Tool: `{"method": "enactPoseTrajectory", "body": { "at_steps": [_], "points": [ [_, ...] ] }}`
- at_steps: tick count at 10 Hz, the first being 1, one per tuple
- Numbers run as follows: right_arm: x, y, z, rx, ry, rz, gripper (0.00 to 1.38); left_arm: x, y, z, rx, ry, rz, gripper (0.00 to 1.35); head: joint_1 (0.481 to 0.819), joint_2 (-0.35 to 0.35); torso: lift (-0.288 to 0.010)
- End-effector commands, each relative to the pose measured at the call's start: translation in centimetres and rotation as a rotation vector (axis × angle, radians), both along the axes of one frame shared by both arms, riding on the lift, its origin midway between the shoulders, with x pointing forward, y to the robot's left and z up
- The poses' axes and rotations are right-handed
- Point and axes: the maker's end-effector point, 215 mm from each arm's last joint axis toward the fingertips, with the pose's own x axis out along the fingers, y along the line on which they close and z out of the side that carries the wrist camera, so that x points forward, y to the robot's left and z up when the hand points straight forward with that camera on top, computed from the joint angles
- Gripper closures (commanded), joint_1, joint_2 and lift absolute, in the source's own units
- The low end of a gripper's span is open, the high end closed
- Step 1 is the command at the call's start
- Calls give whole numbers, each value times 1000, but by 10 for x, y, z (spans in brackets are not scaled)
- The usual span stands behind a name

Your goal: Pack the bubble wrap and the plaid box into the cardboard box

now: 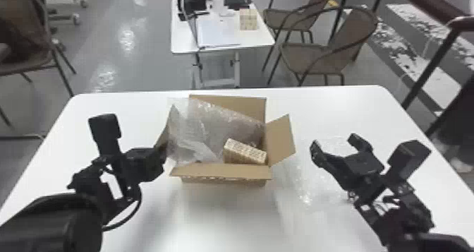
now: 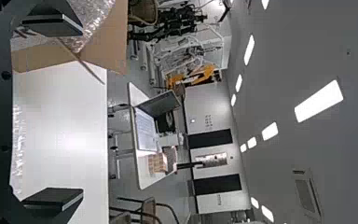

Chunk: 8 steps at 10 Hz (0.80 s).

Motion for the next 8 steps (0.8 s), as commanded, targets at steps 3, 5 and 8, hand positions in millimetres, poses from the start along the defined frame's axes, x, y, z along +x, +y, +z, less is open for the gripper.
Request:
{"method": "enactPoseTrajectory", "body": {
  "at_steps": [3,5,8],
  "points": [
    [-16,4,-34,26,63,-14,85,-2,2,0,-33,30,19,1211,695,-25,-102],
    [-20,5,-42,5,59,-19,85,-4,21,1,-69,25,111,1211,695,-14,-102],
    [-28,0,-54,2,50,-39,85,-13,94,11,-41,-73,363,1213,695,37,-102]
  ]
}}
